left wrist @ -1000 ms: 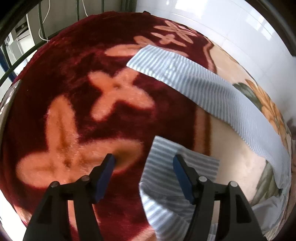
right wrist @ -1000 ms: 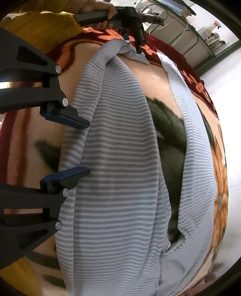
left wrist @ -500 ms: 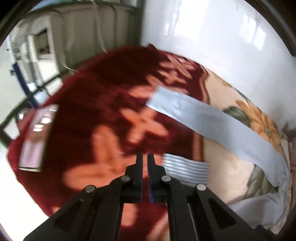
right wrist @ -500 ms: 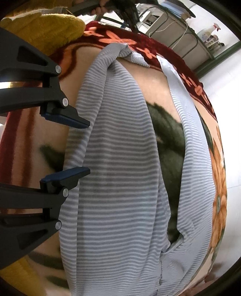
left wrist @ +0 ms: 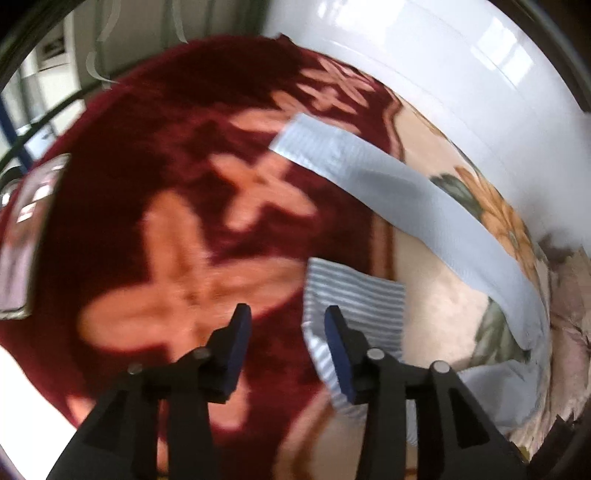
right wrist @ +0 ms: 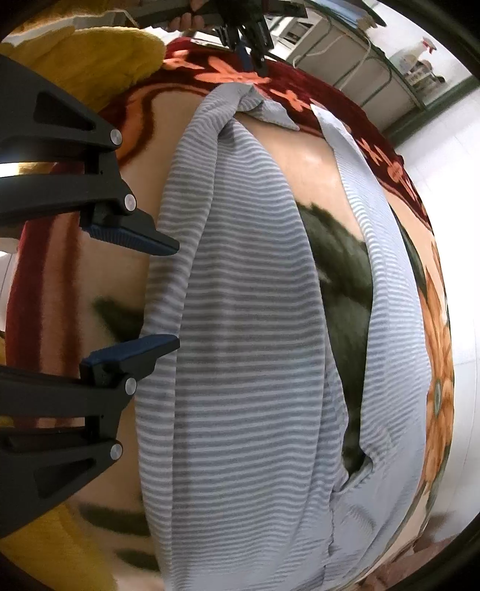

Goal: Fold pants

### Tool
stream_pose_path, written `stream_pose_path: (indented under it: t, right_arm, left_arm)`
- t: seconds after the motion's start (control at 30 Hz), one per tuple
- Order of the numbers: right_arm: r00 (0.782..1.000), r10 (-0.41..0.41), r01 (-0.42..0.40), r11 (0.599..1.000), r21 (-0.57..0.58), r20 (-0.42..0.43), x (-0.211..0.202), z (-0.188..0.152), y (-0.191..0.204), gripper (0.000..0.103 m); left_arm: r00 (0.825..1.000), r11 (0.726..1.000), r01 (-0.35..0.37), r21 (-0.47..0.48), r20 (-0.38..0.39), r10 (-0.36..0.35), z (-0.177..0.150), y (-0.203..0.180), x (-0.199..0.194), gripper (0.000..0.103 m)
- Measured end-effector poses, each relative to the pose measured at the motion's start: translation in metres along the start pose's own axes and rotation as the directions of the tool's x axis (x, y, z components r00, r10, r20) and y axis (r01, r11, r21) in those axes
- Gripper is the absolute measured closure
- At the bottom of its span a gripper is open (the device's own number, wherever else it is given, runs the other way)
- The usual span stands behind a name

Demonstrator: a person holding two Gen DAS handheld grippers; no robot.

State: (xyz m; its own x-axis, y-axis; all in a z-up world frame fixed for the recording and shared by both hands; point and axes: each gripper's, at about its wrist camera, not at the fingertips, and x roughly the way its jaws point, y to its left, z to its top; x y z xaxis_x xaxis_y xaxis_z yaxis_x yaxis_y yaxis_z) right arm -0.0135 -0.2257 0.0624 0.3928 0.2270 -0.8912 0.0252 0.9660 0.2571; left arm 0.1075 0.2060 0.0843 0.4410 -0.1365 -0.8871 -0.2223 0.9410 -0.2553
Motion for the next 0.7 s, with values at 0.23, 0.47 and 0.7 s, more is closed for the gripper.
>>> stream_pose_path:
  t: [0.23,0.47,0.7]
  right_arm:
    - [1.0,0.007,-0.007,1.0,0.024,0.002,-0.001,-0.001,-0.007,0.057]
    - [1.0,0.013,-0.013,1.0,0.006,0.004,-0.001,0.002,-0.001,0.057]
    - [1.0,0.025,-0.025,0.999,-0.022,0.015,-0.003,0.002,0.006,0.057]
  left_arm:
    - [0.993,0.998,0.003,0.056,-0.115,0.004,0.015,-0.024,0.051,0.051]
    - [0.997,0.997,0.031,0.072,-0.077,-0.025,0.011,-0.031,0.048,0.093]
    - [0.999,0.999,-0.022,-0.023,0.048,0.023,-0.011,0.013,-0.016,0.093]
